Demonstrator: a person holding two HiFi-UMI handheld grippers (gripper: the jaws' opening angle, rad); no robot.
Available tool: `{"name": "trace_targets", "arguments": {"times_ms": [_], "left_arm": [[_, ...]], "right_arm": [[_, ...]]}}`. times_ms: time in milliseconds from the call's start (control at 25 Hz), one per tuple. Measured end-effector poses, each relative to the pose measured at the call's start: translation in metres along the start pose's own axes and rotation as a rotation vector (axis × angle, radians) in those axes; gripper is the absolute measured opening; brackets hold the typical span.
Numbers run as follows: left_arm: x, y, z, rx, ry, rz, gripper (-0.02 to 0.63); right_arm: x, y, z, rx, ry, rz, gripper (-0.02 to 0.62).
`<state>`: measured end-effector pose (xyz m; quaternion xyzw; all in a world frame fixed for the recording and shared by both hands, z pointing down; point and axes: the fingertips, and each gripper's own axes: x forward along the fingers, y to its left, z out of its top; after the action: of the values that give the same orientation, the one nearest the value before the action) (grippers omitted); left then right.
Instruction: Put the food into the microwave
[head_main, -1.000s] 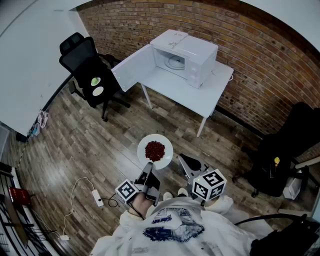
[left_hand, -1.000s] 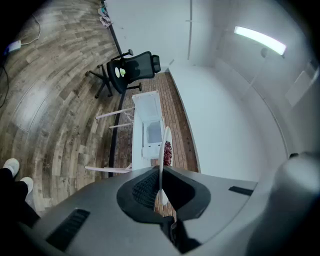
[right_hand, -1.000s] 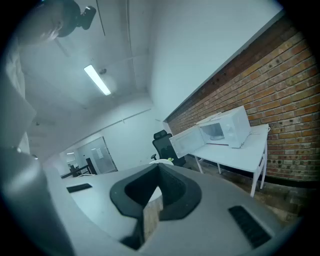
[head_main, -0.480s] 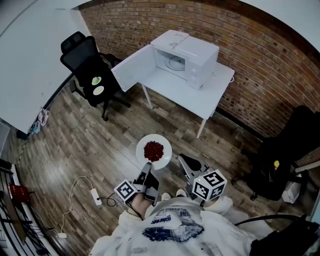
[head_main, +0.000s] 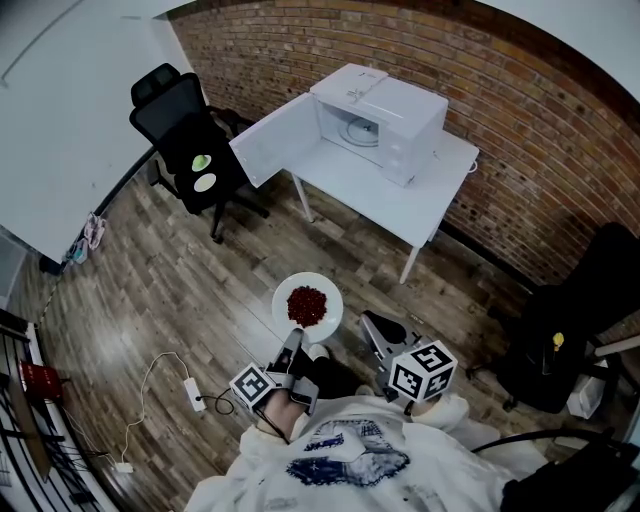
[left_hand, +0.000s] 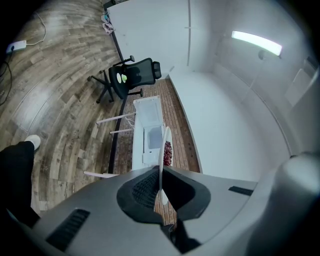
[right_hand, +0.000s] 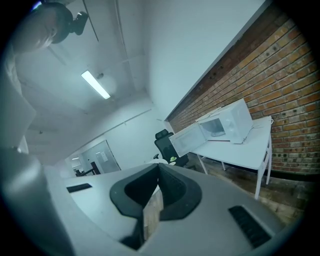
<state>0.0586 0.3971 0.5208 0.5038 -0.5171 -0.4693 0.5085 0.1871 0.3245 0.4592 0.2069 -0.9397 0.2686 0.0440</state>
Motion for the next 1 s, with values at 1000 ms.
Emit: {"name": "trace_targets", "arguments": {"times_ms": [1000], "left_arm": [[0.177, 0.013, 0.177, 0.001, 0.143, -0.038, 0.015]], "right_arm": [[0.225, -0.054, 0.05, 0.004, 0.051, -0.103, 0.014]]}}
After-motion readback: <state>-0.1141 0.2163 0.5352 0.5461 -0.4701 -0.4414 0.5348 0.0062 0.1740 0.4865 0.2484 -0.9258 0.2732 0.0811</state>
